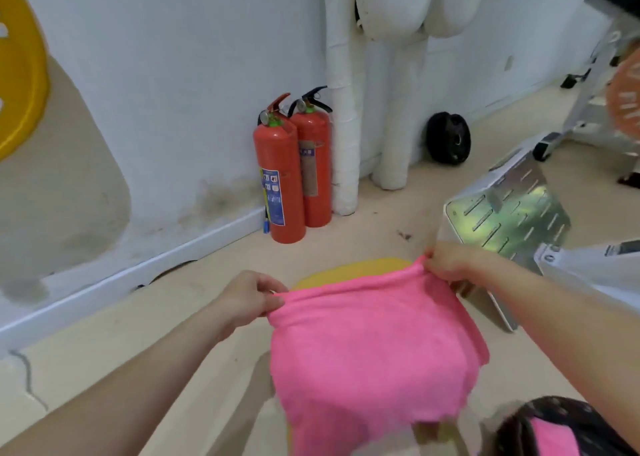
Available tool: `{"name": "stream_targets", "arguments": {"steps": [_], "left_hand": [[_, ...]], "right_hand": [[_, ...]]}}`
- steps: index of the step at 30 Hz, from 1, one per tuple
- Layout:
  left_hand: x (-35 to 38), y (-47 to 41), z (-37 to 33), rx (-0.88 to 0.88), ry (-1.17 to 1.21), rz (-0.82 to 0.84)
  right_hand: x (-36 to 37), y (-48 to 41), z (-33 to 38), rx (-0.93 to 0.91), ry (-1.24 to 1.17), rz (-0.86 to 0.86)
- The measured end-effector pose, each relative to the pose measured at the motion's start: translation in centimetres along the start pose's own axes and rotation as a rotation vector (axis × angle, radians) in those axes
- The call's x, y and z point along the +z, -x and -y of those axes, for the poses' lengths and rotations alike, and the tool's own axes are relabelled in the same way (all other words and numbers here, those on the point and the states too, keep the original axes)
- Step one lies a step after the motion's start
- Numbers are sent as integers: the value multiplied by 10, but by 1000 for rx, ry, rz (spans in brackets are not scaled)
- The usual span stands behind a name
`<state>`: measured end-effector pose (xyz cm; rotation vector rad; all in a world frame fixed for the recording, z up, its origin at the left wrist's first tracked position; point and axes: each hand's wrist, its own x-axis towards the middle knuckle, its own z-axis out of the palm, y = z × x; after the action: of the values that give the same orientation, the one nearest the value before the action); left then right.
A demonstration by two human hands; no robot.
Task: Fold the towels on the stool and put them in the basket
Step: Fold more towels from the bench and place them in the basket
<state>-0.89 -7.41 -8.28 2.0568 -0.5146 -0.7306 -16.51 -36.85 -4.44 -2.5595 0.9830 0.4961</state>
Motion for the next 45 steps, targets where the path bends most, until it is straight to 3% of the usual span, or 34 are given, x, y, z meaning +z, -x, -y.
{"name": "stream_targets", "arguments": {"steps": [3,12,17,19,20,25,28,30,34,38,40,43,45], "left_hand": [[13,-6,4,47,-50,-68],[-18,-10,25,-44,-108,-275],[-50,-2,32,-84,-484,-364],[-61,0,30,-93,-495,-379],[-66,-1,31,-92,-444,-397],[-73,-3,32,-8,-316,-613],[-70,-8,28,92,-335,-765],[-70,-10,24,122,-357,-803],[-43,0,5,287,-527,-637],[36,47,-40,710,-616,-6],[83,77,-48,786,-738,194],[125,100,-31,931,-1068,228],[124,94,-22,974,-1053,164]], "right_hand": [[11,-10,0,3,81,-76],[24,-14,25,-155,44,-321],[32,-7,52,-224,-86,-240],[33,-13,60,-253,-81,-275],[32,-16,63,-259,-138,-293],[30,-19,78,-236,-911,-212],[39,-22,88,-269,-1088,-247],[40,-25,88,-277,-1046,-259],[32,-23,70,-204,-679,-199],[19,6,55,-176,-352,169],[22,25,46,-219,-236,336],[42,56,35,-360,-194,431],[49,67,30,-406,-238,430]]}}
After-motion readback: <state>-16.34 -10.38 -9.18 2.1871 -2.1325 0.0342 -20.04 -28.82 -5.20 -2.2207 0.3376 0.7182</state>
